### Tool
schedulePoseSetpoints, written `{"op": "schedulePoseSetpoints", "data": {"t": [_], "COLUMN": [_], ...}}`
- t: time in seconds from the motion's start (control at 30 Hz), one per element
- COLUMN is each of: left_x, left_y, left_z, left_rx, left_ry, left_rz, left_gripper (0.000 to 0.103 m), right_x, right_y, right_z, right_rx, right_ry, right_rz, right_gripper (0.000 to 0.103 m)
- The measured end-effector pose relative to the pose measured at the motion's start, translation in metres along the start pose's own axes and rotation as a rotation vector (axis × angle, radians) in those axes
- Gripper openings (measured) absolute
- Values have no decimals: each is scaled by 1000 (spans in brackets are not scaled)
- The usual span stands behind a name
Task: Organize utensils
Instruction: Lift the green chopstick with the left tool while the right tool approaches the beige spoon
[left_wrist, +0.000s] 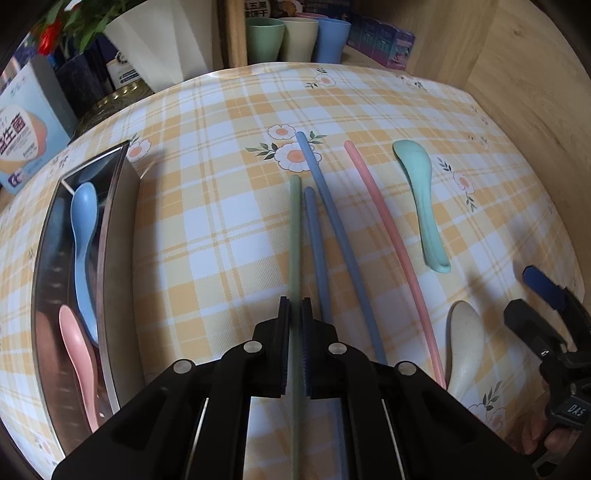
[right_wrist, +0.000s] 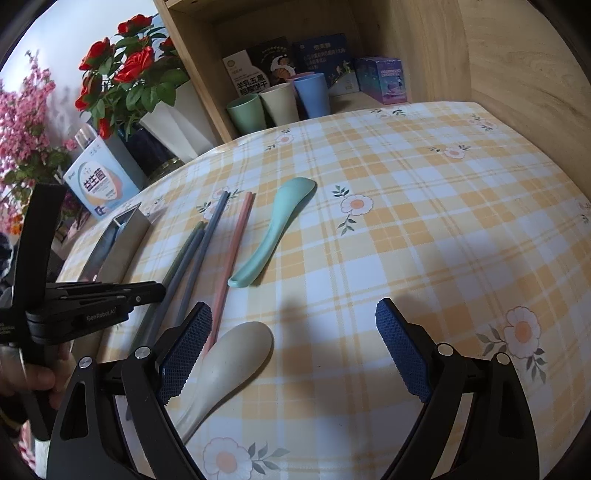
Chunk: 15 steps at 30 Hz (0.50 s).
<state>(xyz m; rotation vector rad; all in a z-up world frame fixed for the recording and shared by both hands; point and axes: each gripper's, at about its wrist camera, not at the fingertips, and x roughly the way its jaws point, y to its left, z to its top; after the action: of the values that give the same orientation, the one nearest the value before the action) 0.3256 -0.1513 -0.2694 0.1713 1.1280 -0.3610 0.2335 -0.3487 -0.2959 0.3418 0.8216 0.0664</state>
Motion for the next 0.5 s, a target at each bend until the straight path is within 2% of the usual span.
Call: {"op": "schedulePoseSetpoints", "data": {"t": [0.07, 0.2, 0.5], "left_x": [-2, -24, -75], "left_y": [3, 10, 8], "left_z": [-2, -10, -27], "left_rx": [-31, -88, -64], "left_ry": [7, -36, -145], "left_rz": [-24, -72, -99], "left_gripper": [6, 6, 6], "right_x": [1, 3, -2], "right_y": [1, -1, 2], "right_z": [0, -1, -2], "right_rx": [-4, 4, 15], "right_ry": [4, 10, 42], "right_rz": [9, 23, 51], "right_gripper": [87, 87, 87]}}
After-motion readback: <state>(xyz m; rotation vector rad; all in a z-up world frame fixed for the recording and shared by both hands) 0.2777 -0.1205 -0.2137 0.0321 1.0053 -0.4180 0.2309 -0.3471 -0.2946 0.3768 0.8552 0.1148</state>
